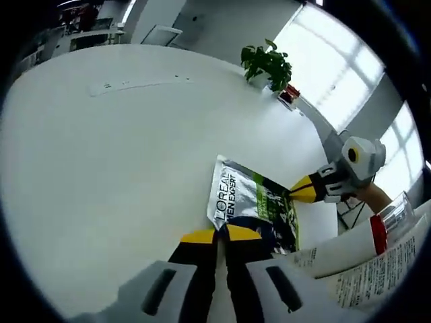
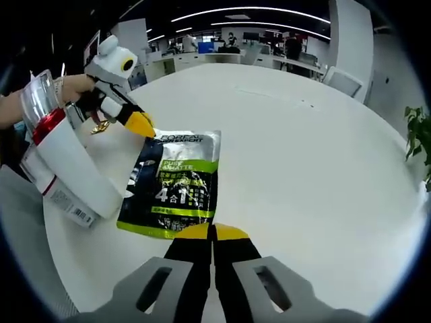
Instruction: Arrange the skincare products in the storage area until every visible bottle or jar stands upright without overlapping.
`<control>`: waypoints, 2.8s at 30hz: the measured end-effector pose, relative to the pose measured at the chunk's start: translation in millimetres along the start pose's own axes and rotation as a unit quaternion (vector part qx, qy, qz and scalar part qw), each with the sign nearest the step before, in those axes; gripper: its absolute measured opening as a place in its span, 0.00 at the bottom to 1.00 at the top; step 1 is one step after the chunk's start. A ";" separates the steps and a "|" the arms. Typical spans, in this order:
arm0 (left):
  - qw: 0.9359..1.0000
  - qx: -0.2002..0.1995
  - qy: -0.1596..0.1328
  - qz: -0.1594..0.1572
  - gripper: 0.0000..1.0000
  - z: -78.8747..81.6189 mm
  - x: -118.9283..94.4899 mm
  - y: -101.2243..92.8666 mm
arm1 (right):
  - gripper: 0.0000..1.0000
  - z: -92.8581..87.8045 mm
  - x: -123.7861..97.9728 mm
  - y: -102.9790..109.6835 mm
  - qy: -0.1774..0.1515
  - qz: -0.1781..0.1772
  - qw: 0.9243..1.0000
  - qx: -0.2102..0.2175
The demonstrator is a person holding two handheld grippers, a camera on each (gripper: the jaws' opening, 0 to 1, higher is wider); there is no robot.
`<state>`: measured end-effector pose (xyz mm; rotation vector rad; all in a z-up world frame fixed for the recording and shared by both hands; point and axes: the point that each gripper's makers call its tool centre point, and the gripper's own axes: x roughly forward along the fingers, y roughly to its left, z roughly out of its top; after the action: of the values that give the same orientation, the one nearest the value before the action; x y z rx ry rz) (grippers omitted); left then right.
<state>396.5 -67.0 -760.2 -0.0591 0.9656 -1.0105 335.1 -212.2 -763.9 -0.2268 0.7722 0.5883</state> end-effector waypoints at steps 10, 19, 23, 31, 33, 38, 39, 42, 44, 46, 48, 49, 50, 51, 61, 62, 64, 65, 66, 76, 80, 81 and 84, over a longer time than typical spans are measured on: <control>1.000 -0.025 -0.018 0.003 0.00 -0.1 0.2 -11.5 | 0.01 0.1 0.0 -1.0 -0.003 0.000 1.000 0.007; 0.999 0.015 -0.044 0.028 0.00 11.0 -2.7 -10.1 | 0.01 1.0 1.0 -0.2 0.007 -0.008 1.000 -0.004; 0.997 0.018 -0.068 0.023 0.00 21.8 -14.8 -21.9 | 0.01 2.3 0.8 -1.8 0.006 -0.008 1.000 0.000; 0.994 0.042 -0.099 0.036 0.00 41.5 -35.9 -15.9 | 0.01 29.8 -4.2 -1.1 -0.024 -0.025 0.999 -0.025; 0.993 0.046 -0.104 0.042 0.00 42.0 -37.4 -9.6 | 0.01 36.1 -3.6 -0.1 -0.034 -0.022 0.999 -0.026; 0.989 0.057 -0.125 0.060 0.00 54.9 -60.0 6.5 | 0.01 57.8 -7.9 24.5 -0.055 -0.021 0.997 -0.050; 0.988 0.059 -0.127 0.063 0.00 54.5 -62.0 4.5 | 0.01 62.3 -9.1 27.6 -0.059 -0.022 0.997 -0.052; 0.985 0.069 -0.140 0.078 0.00 63.3 -78.3 15.2 | 0.01 76.8 -3.7 20.4 -0.075 -0.022 0.995 -0.060; 0.983 0.070 -0.149 0.082 0.00 67.5 -87.4 16.1 | 0.01 84.0 -4.8 24.0 -0.082 -0.020 0.994 -0.064; 0.982 0.073 -0.152 0.086 0.00 71.3 -96.5 21.9 | 0.01 91.1 -5.8 28.4 -0.087 -0.014 0.994 -0.069; 0.980 0.079 -0.156 0.091 0.00 75.5 -97.7 12.8 | 0.01 97.2 -7.4 31.3 -0.092 -0.013 0.993 -0.077; 0.980 0.081 -0.157 0.095 0.00 76.4 -101.1 14.3 | 0.01 101.2 -8.6 33.0 -0.095 -0.013 0.992 -0.082; 0.979 0.082 -0.158 0.098 0.00 77.0 -104.0 15.4 | 0.01 104.1 -9.7 33.7 -0.097 -0.012 0.992 -0.085; 0.978 0.087 -0.160 0.101 0.00 75.9 -108.1 14.4 | 0.01 108.1 -11.3 35.1 -0.099 -0.013 0.991 -0.091; 0.969 0.101 -0.188 0.122 0.00 85.0 -147.5 11.7 | 0.01 141.4 -35.5 65.7 -0.125 -0.011 0.984 -0.129; 0.969 0.102 -0.190 0.123 0.00 85.4 -150.6 11.1 | 0.01 144.1 -39.7 70.8 -0.126 -0.009 0.983 -0.130; 0.967 0.105 -0.194 0.128 0.00 87.1 -158.1 12.4 | 0.01 150.7 -46.4 79.4 -0.133 -0.006 0.981 -0.138; 0.966 0.104 -0.196 0.129 0.00 87.5 -162.7 12.2 | 0.01 153.0 -48.5 82.8 -0.134 -0.005 0.981 -0.143; 0.966 0.105 -0.198 0.131 0.00 88.0 -165.3 12.1 | 0.01 156.7 -53.0 89.5 -0.138 -0.006 0.978 -0.154; 0.958 0.119 -0.214 0.152 0.00 93.4 -206.8 6.9 | 0.01 186.1 -71.3 119.4 -0.164 0.008 0.968 -0.191; 0.954 0.124 -0.221 0.161 0.00 94.5 -222.5 3.0 | 0.01 196.3 -76.9 128.9 -0.173 0.011 0.964 -0.201; 0.952 0.128 -0.222 0.165 0.00 95.0 -226.8 2.8 | 0.01 199.2 -78.9 132.7 -0.177 0.013 0.963 -0.204; 0.951 0.131 -0.222 0.172 0.00 92.8 -236.2 3.2 | 0.01 205.0 -83.3 144.7 -0.185 0.018 0.959 -0.215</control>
<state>423.4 74.1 -551.0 0.0983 0.4044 -0.7488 325.3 -46.6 -558.1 -0.4868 0.2791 0.8043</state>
